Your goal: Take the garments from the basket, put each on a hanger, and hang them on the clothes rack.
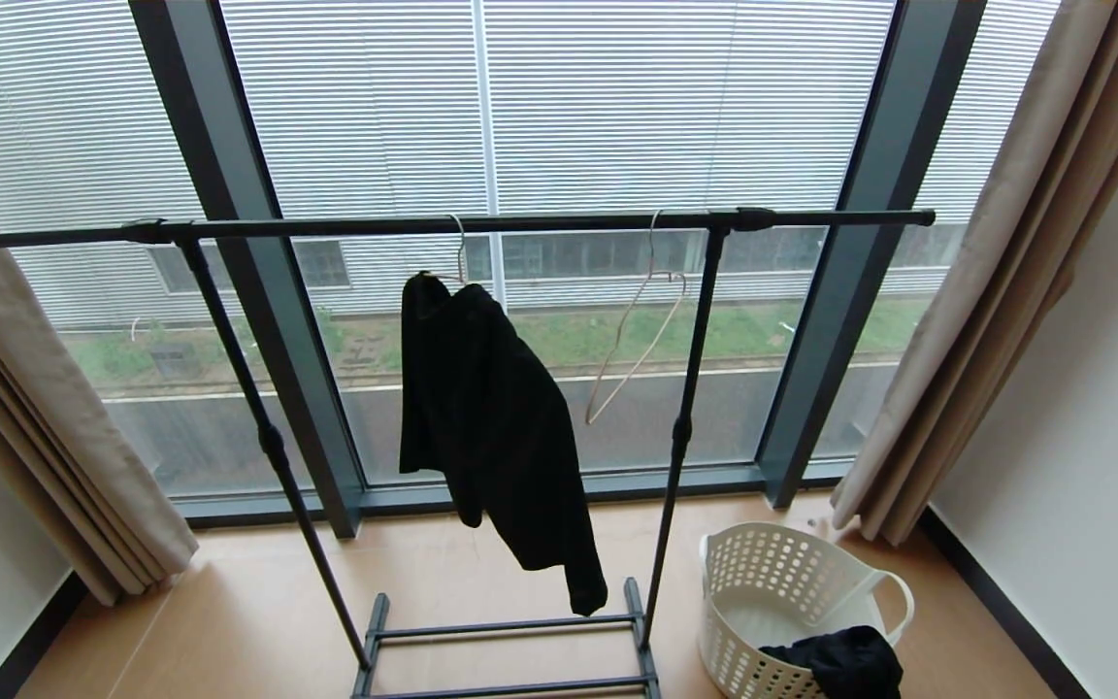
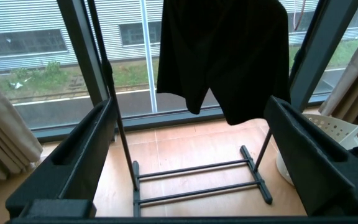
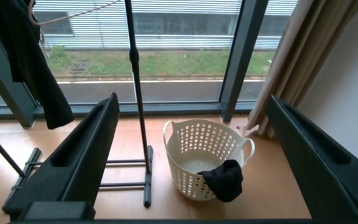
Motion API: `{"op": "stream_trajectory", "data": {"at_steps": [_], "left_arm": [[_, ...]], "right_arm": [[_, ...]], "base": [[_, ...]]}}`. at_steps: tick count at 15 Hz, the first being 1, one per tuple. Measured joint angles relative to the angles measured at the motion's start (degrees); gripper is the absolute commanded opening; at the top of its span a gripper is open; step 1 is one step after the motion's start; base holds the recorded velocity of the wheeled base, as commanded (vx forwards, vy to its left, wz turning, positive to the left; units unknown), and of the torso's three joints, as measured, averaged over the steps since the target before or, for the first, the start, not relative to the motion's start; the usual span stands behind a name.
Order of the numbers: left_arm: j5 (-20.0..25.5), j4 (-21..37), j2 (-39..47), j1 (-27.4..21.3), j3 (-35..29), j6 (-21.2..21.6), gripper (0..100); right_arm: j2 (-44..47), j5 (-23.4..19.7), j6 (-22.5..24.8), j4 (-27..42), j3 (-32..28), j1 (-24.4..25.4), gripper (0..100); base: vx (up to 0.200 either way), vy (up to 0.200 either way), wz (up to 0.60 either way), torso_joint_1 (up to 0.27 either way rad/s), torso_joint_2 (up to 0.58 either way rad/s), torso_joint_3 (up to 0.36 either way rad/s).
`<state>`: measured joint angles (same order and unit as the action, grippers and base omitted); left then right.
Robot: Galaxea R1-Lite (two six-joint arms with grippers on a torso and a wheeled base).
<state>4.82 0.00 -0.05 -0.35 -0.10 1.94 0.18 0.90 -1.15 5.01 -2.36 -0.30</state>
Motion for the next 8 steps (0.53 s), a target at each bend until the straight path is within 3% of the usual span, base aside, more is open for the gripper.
{"op": "stream_trajectory", "data": {"at_steps": [8], "left_arm": [[0.0, 0.0, -0.02, 0.0, 0.0, -0.09, 100]], "right_arm": [[0.0, 0.02, -0.07, -0.01, 0.0, 0.01, 100]], "base": [[0.0, 0.0, 0.0, -0.161, 0.37, 0.204]]}}
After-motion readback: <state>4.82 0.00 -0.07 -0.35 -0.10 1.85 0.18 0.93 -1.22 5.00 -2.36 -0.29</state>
